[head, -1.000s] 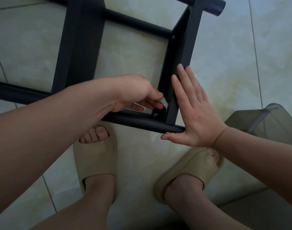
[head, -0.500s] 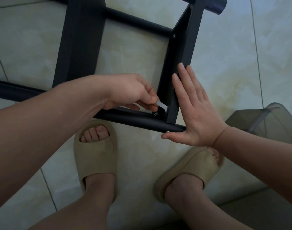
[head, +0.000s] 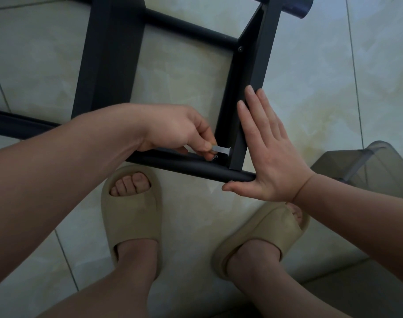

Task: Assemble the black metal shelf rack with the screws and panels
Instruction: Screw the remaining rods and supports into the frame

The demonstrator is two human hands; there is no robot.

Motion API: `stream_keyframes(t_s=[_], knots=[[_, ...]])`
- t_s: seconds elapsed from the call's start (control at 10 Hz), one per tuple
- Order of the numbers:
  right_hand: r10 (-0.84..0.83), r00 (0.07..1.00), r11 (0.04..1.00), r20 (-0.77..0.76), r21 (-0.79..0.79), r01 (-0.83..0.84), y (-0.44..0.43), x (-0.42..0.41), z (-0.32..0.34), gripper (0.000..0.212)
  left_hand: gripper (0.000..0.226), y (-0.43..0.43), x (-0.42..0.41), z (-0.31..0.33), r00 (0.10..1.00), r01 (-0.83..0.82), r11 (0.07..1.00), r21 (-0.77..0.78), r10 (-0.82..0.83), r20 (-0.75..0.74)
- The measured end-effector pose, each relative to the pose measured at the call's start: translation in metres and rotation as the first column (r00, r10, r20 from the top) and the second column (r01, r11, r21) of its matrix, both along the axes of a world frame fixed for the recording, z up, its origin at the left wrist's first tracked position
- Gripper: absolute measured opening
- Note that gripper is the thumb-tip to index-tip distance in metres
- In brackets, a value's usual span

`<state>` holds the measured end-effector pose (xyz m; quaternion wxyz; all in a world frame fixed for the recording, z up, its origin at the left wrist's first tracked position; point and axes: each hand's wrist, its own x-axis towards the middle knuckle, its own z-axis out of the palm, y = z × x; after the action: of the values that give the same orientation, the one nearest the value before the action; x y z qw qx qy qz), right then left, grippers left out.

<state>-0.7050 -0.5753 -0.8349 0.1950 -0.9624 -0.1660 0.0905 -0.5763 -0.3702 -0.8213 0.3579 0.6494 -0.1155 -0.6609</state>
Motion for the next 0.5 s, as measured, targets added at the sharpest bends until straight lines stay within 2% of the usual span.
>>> stream_keyframes(t_s=[0.2, 0.3, 0.4, 0.5], knots=[[0.003, 1.0, 1.0, 0.0, 0.002, -0.003, 0.0, 0.0, 0.001, 0.119, 0.015, 0.0, -0.002, 0.0, 0.999, 0.04, 0.999, -0.001, -0.04, 0.0], [0.009, 1.0, 1.0, -0.005, -0.008, -0.009, 0.001, 0.0, 0.002, 0.119, 0.016, 0.0, -0.004, 0.002, 0.998, 0.035, 0.999, 0.028, -0.037, 0.057], [0.004, 0.999, 0.999, -0.032, -0.051, -0.006, 0.002, -0.001, 0.007, 0.121, 0.016, -0.001, -0.003, 0.008, 0.973, 0.005, 0.995, 0.098, -0.027, 0.229], [-0.008, 0.993, 0.994, -0.117, -0.109, -0.005, 0.002, 0.001, 0.021, 0.126, 0.018, 0.001, 0.004, 0.019, 0.919, 0.023, 0.978, 0.207, -0.102, 0.38]])
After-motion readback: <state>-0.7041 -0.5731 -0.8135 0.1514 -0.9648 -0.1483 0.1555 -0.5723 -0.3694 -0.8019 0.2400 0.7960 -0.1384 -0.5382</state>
